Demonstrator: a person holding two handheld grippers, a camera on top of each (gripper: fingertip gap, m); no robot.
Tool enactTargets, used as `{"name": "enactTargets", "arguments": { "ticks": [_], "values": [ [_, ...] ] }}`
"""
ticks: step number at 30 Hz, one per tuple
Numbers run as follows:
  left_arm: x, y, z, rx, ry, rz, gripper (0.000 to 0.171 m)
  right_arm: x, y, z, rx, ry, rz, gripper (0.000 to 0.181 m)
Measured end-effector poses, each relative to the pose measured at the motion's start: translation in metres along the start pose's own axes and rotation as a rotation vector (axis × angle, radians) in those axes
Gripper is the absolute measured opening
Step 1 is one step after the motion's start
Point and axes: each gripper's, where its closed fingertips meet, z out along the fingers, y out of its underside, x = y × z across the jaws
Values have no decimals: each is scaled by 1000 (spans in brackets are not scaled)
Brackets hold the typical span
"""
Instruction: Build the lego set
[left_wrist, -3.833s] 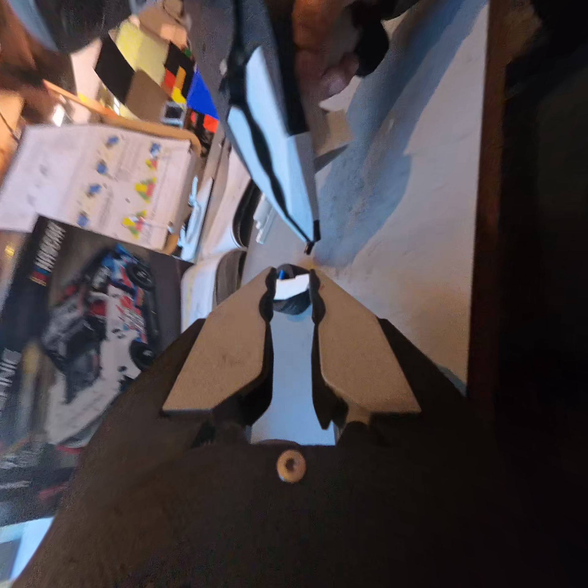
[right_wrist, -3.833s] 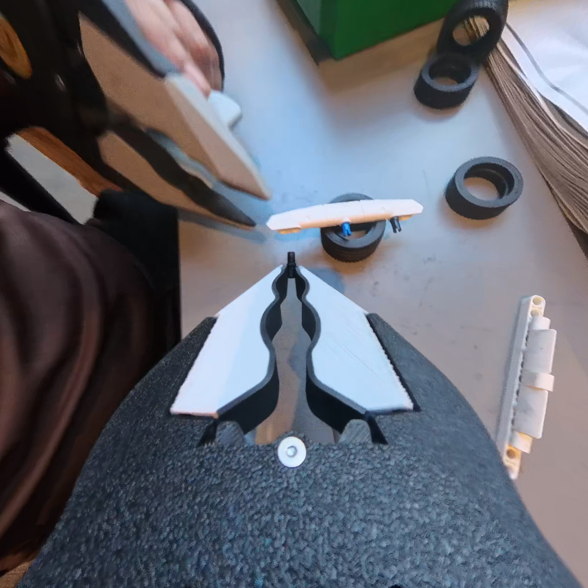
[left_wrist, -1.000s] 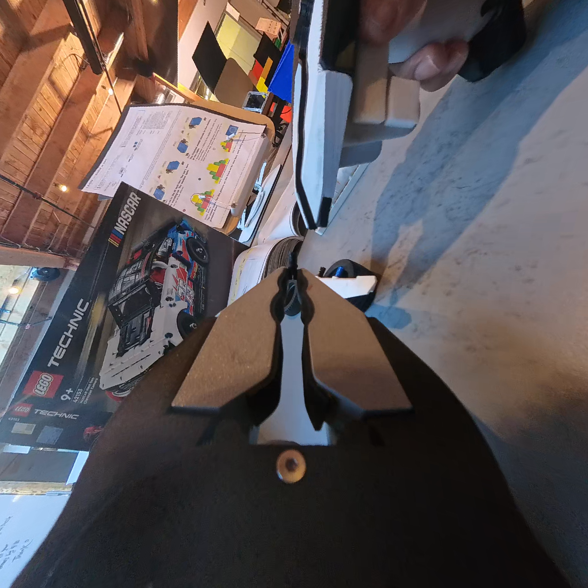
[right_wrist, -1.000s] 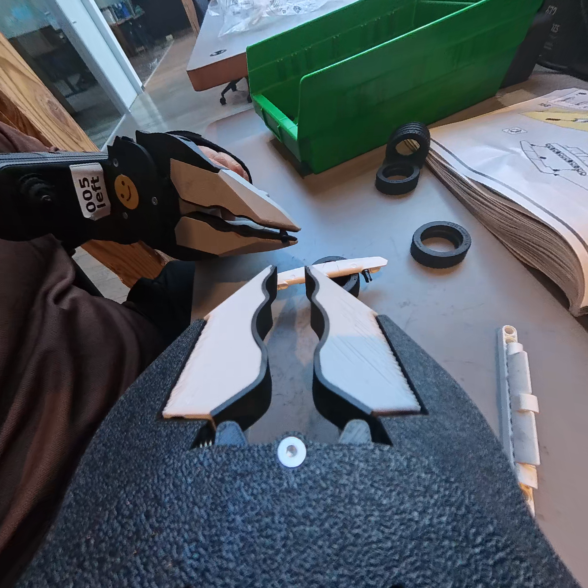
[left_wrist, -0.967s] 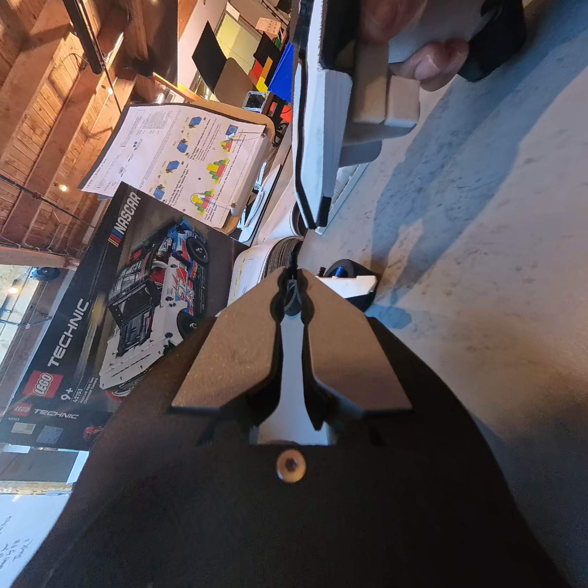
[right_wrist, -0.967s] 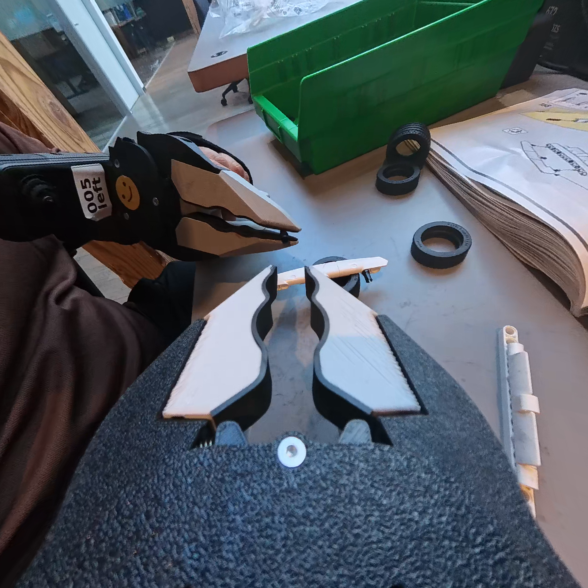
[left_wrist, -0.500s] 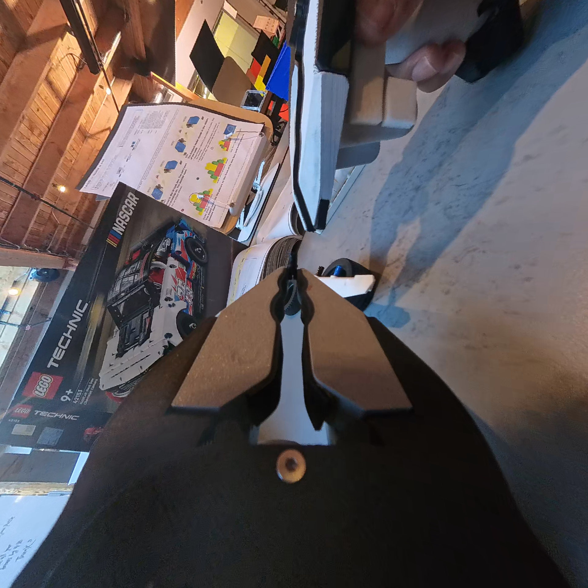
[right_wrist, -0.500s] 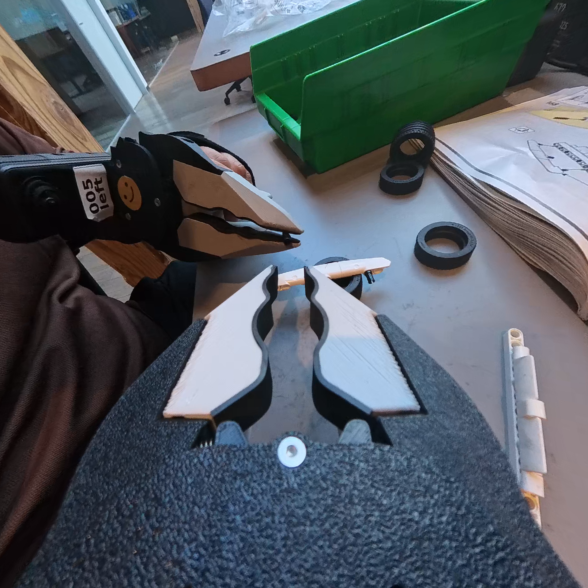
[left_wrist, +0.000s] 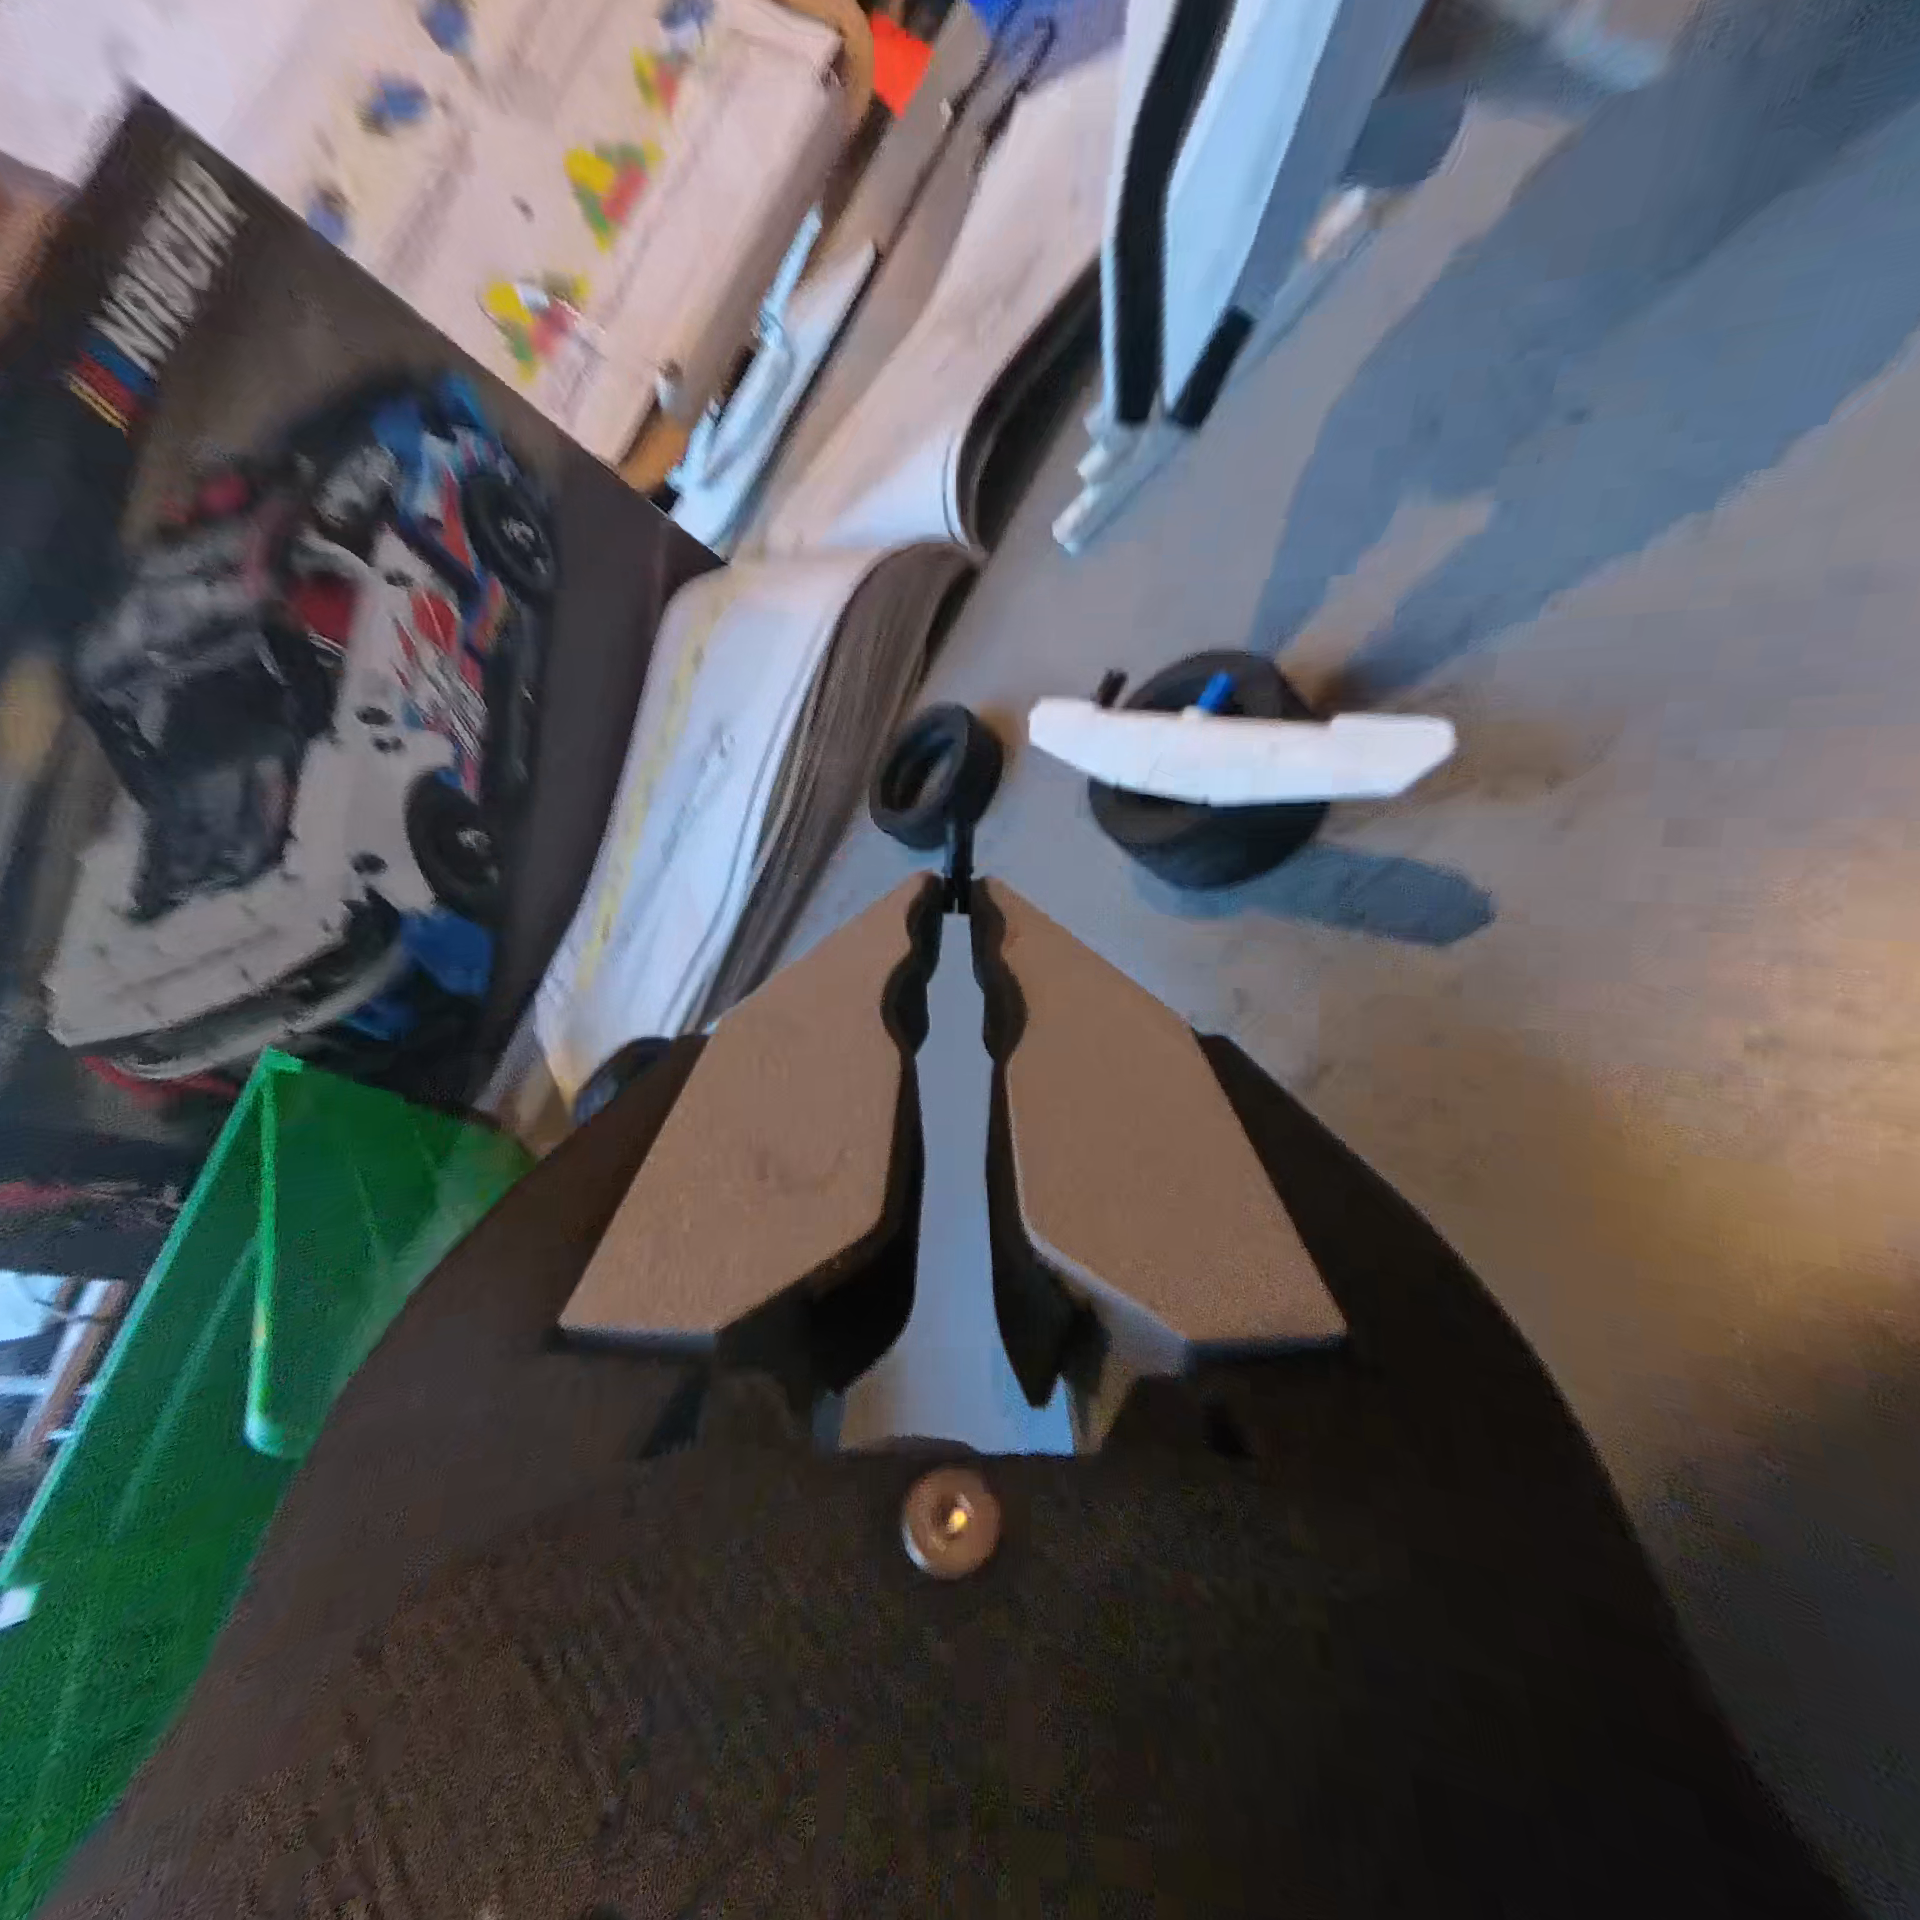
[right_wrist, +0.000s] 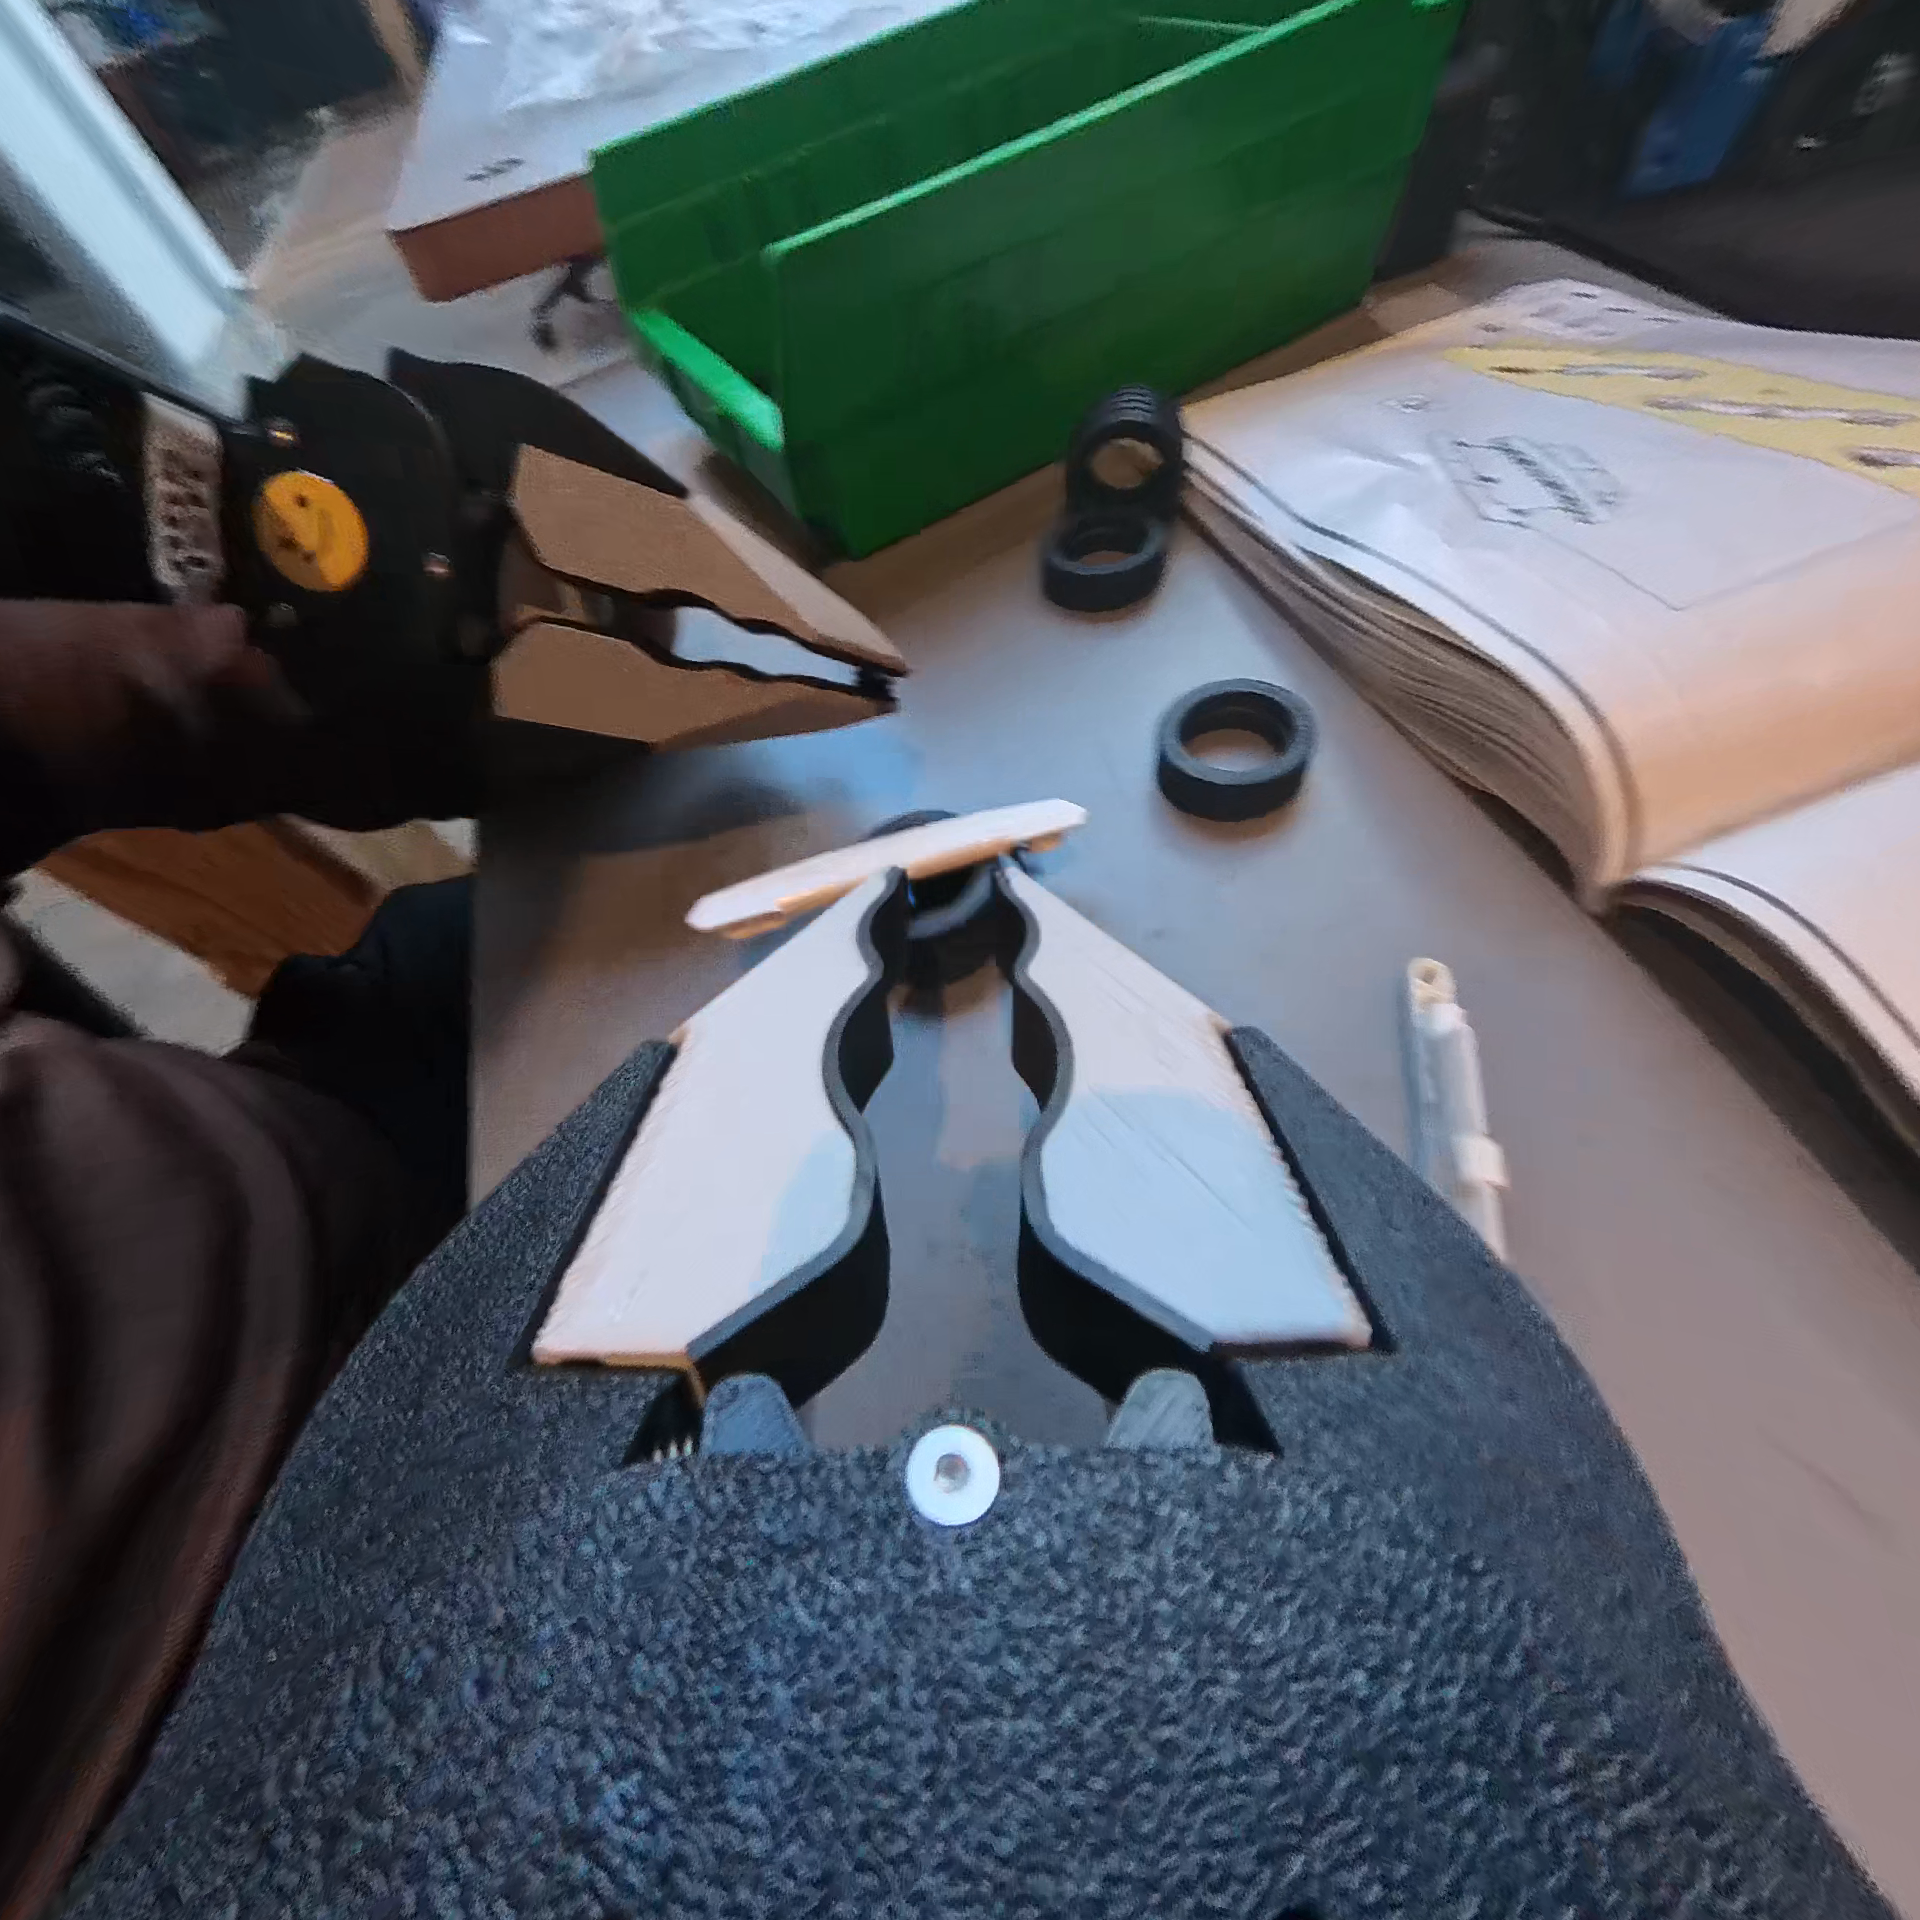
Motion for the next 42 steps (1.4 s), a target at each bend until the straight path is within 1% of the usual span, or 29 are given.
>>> {"name": "enactTargets", "arguments": {
  "ticks": [2,4,6,8,11,14,16,19,21,23,27,32,35,38,40,42],
  "values": [
    [13,9,-1,-20,137,-31,2,16,6,-4,-27,69,31,16],
    [19,14,-4,-48,211,-62,3,22,14,-3,-67,76,77,16],
    [16,20,-2,-78,220,-100,14,19,18,0,-85,46,104,16],
    [19,23,-1,-106,263,-126,32,16,17,2,-86,36,101,16],
    [24,24,-3,-114,302,-139,32,15,19,3,-106,45,79,16],
    [23,25,-8,-113,328,-188,36,18,24,3,-127,63,73,16],
    [20,22,-11,-116,350,-264,36,23,23,2,-123,82,79,16],
    [27,8,-17,-143,451,-424,41,33,26,1,-145,117,89,17],
    [30,3,-19,-173,491,-501,42,31,27,4,-156,92,118,19],
    [31,-3,-18,-161,515,-551,42,28,22,8,-157,67,136,20],
    [20,-4,-8,-145,513,-594,39,25,12,20,-179,12,162,20],
    [13,-13,9,-102,630,-756,35,25,22,39,-275,-68,228,18],
    [10,-15,17,-82,658,-799,29,19,18,44,-255,-126,242,5],
    [16,-13,20,-116,708,-802,32,12,10,44,-224,-178,222,4],
    [19,-19,15,-104,742,-805,31,6,4,40,-199,-186,181,3],
    [20,-27,6,-56,767,-802,27,-3,-3,34,-164,-194,133,3]
  ]
}}
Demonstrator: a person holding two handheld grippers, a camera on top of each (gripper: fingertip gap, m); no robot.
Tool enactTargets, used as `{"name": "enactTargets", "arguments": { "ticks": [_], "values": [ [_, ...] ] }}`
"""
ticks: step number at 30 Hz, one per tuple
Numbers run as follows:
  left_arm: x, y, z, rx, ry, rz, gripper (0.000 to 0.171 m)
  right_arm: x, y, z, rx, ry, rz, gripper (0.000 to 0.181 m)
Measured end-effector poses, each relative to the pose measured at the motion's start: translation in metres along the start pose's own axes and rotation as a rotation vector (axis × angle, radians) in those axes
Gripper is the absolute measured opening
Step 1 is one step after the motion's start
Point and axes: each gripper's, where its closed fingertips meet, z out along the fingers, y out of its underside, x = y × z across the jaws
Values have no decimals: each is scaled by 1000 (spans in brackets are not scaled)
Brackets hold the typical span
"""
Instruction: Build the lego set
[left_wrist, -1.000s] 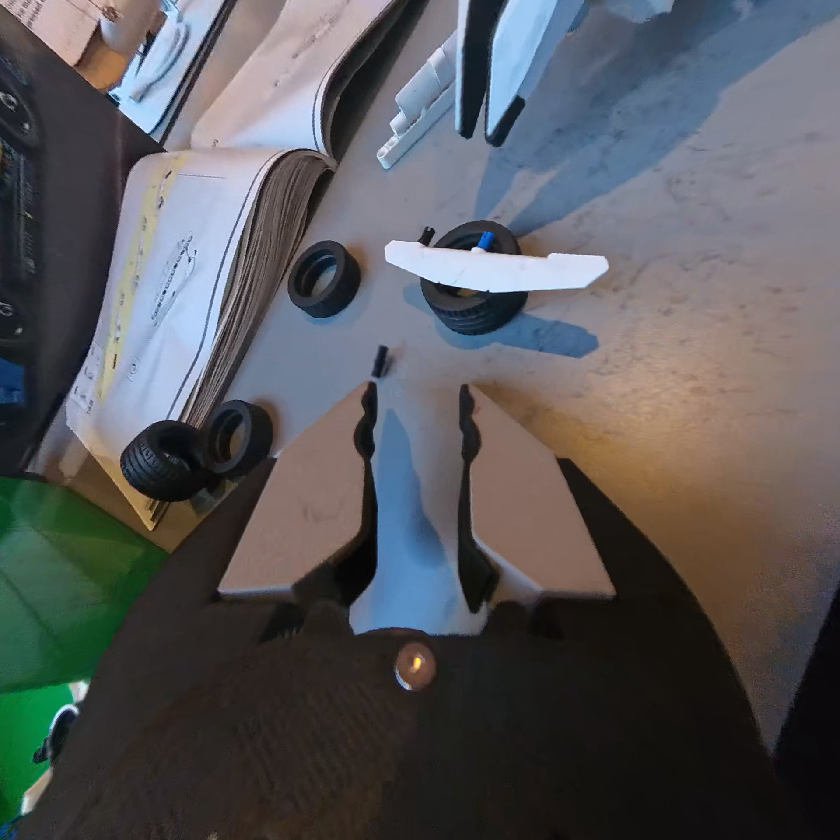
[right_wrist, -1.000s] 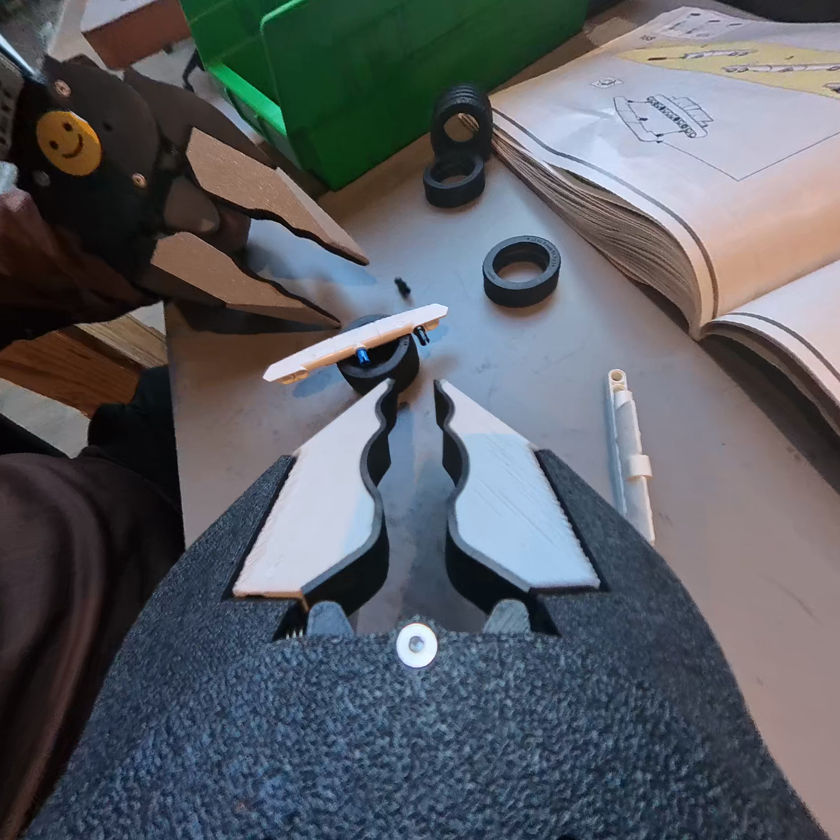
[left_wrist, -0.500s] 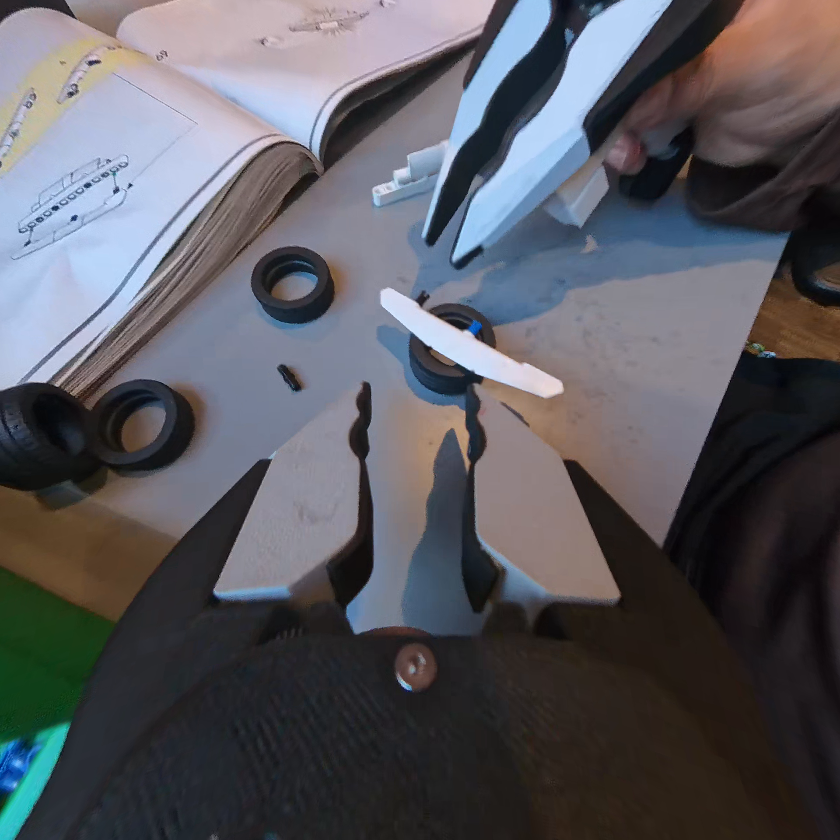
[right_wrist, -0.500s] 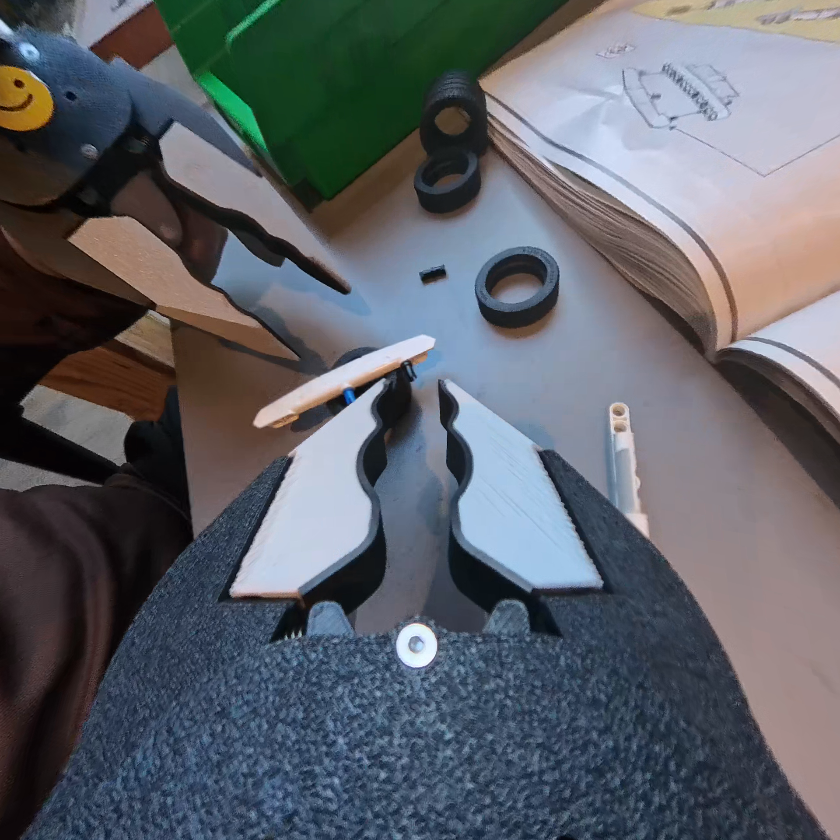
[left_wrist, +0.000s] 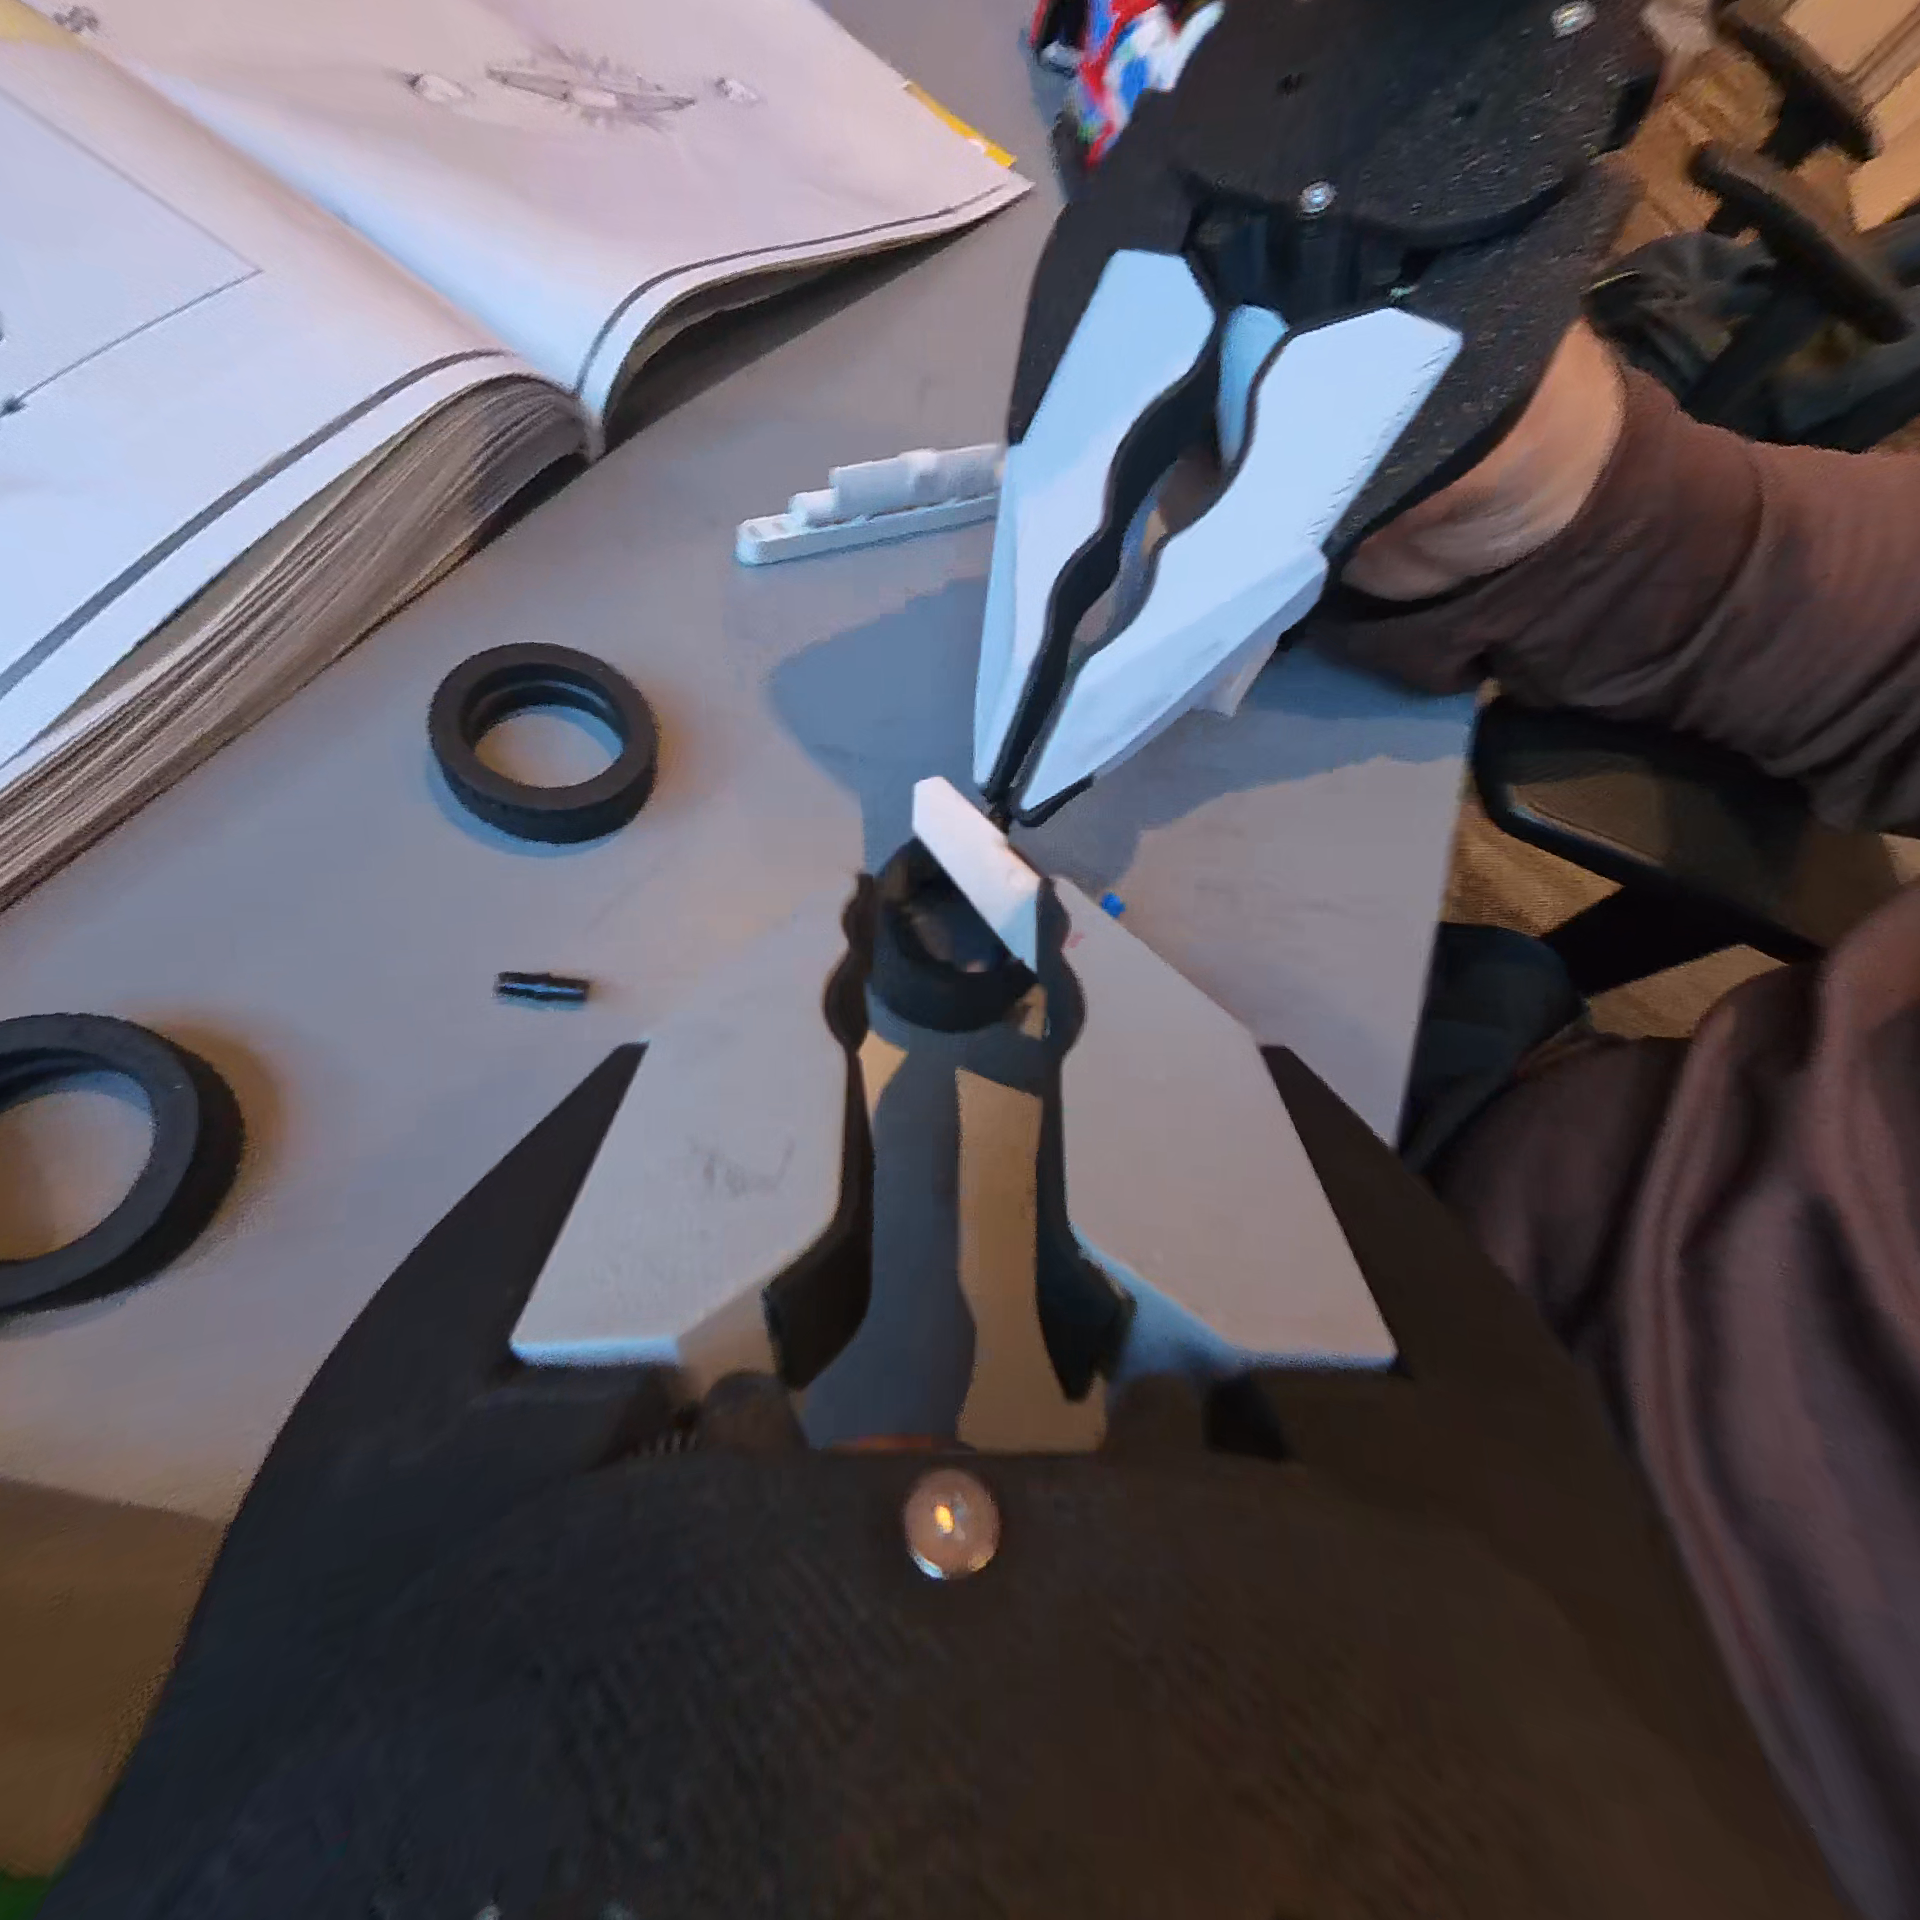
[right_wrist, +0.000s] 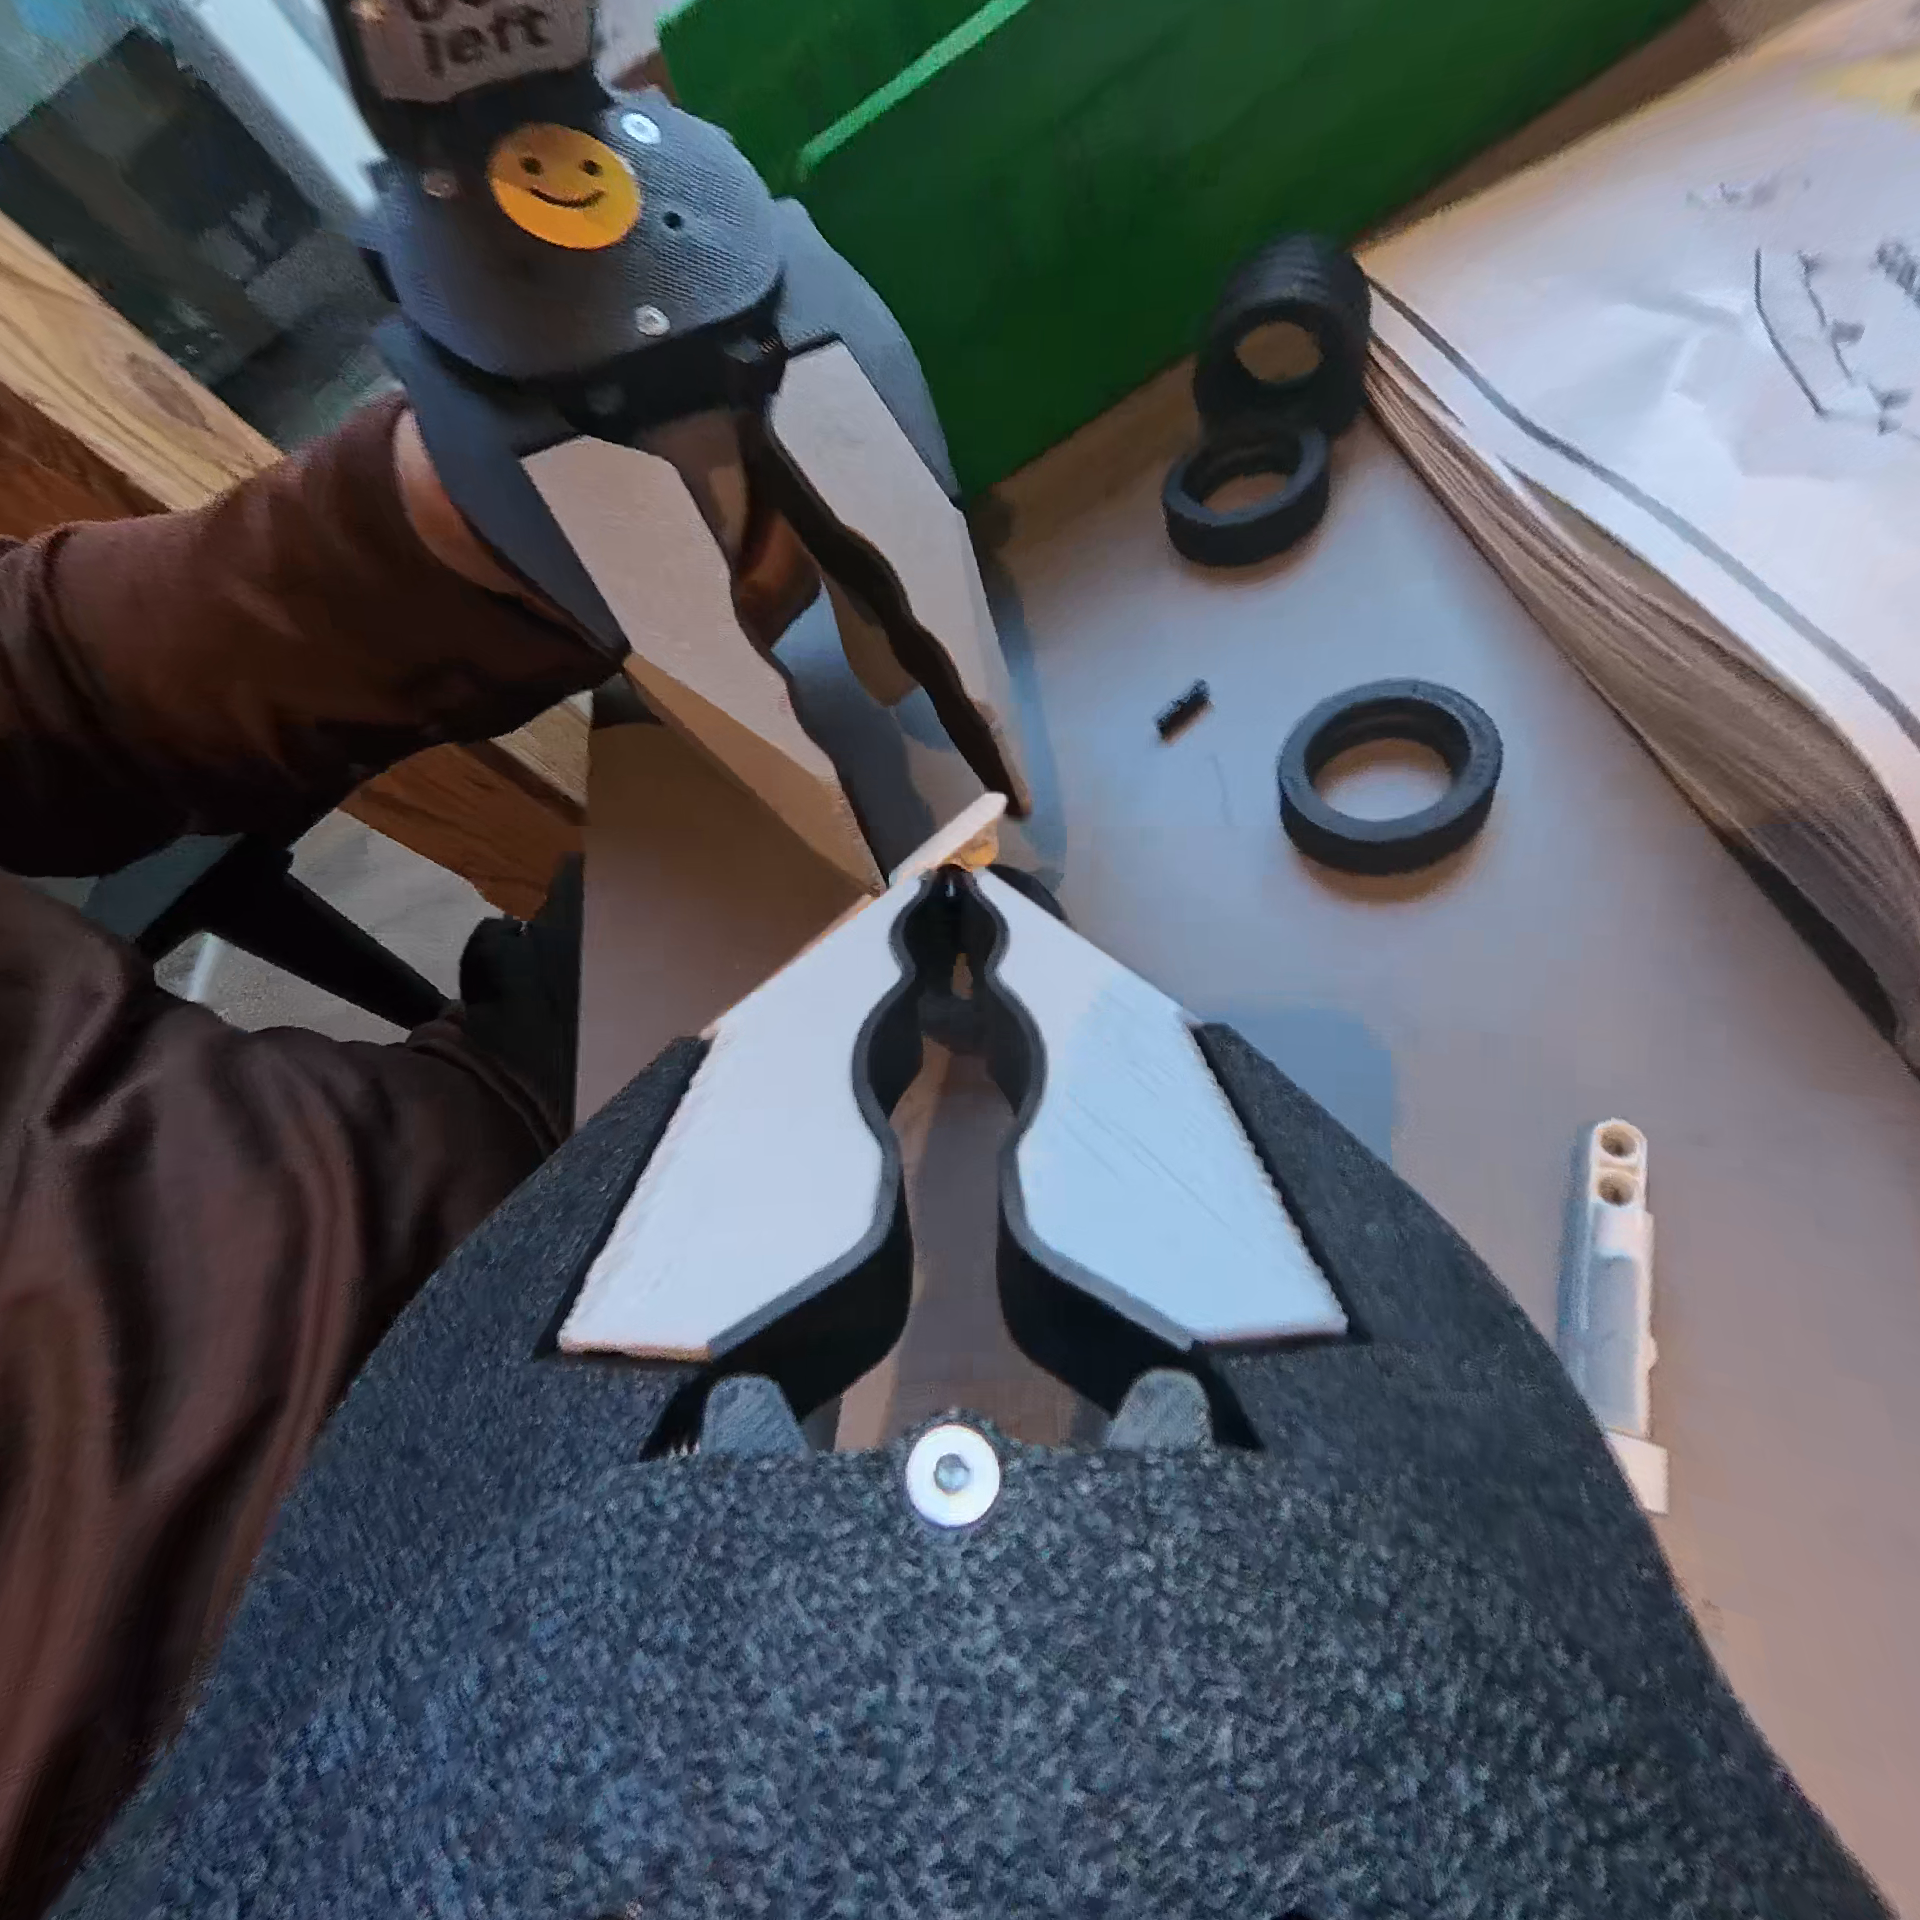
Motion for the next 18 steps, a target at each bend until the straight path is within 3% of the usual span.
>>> {"name": "enactTargets", "arguments": {
  "ticks": [4,8,10,12,15,18],
  "values": [
    [25,-5,-10,65,95,-2,3,-25,-15,-9,73,-11,-95,2],
    [61,-23,-29,242,223,-13,0,-55,-32,-18,155,-69,-133,0],
    [50,-16,-26,213,120,-11,0,-50,-26,-10,122,-1,-165,0],
    [12,2,-22,131,-145,31,0,-22,-16,-4,69,145,-189,0],
    [26,20,-17,78,-126,82,0,-5,-10,-25,74,223,-170,0],
    [33,50,-9,-36,-168,180,9,3,8,-61,40,336,-125,12]
  ]
}}
